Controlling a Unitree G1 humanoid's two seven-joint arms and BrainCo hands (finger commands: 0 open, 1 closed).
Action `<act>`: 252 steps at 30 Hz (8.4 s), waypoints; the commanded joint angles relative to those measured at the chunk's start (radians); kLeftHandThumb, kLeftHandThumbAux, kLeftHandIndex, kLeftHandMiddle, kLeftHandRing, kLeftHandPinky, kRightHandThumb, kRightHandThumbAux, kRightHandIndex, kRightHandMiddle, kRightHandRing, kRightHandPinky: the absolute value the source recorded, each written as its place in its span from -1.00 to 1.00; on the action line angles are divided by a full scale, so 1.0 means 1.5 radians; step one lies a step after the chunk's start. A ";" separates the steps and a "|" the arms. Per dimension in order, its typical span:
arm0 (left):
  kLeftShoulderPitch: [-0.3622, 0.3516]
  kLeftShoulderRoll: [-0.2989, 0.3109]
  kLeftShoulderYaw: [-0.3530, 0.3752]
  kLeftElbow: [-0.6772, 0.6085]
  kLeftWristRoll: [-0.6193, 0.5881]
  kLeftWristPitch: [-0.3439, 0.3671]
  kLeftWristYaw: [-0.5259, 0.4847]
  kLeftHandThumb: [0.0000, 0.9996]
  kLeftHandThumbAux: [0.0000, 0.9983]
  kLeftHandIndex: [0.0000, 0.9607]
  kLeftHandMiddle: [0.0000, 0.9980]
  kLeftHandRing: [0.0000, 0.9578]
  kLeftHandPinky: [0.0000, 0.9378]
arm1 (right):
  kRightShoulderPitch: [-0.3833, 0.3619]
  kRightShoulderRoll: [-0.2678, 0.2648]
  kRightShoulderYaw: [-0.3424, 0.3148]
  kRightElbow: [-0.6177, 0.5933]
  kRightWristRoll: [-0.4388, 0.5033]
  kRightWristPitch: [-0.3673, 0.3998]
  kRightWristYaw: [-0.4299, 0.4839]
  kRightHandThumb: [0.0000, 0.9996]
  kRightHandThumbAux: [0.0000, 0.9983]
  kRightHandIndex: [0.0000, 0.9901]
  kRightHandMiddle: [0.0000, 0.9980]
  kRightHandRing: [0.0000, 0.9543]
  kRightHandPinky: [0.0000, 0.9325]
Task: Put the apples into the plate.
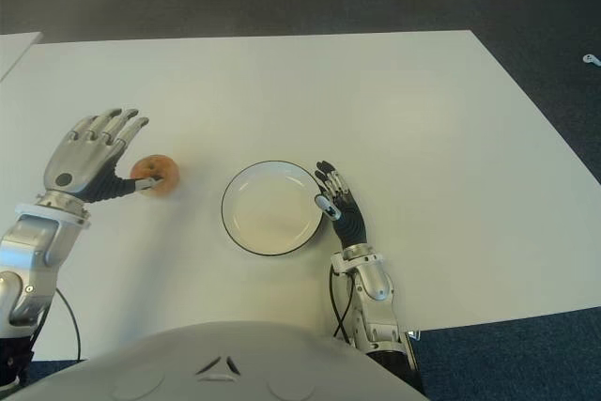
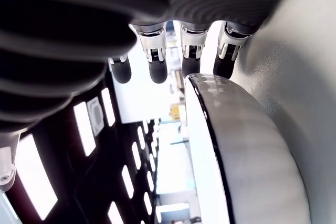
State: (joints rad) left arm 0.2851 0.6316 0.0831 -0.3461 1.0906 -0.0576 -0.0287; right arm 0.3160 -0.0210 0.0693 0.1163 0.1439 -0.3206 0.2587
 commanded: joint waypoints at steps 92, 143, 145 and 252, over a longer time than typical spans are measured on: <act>-0.154 0.051 -0.185 0.329 -0.084 0.011 0.049 -0.44 -0.47 -1.00 -1.00 -1.00 -1.00 | 0.034 -0.004 -0.021 0.064 -0.010 0.026 -0.010 -0.77 -0.10 -1.00 -1.00 -1.00 -1.00; -0.237 -0.046 -0.280 0.513 -0.138 0.027 0.133 -0.47 -0.32 -1.00 -1.00 -1.00 -0.93 | 0.044 -0.028 -0.043 0.047 -0.003 0.037 0.000 -0.74 0.01 -1.00 -1.00 -1.00 -1.00; -0.238 -0.049 -0.283 0.518 -0.142 0.028 0.136 -0.47 -0.31 -0.99 -1.00 -1.00 -0.93 | 0.044 -0.033 -0.043 0.046 -0.001 0.041 0.003 -0.74 0.02 -1.00 -1.00 -1.00 -1.00; -0.253 0.059 -0.118 0.012 -0.207 0.108 -0.078 0.71 0.33 -0.15 0.06 0.77 0.68 | 0.035 -0.047 -0.081 0.026 0.055 0.096 0.028 -0.72 0.17 -1.00 -1.00 -1.00 -1.00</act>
State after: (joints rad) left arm -0.0940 0.7106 -0.0932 -0.3362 0.7606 0.1114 -0.1184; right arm 0.3312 -0.0989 -0.0623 0.0716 0.2558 -0.2336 0.3185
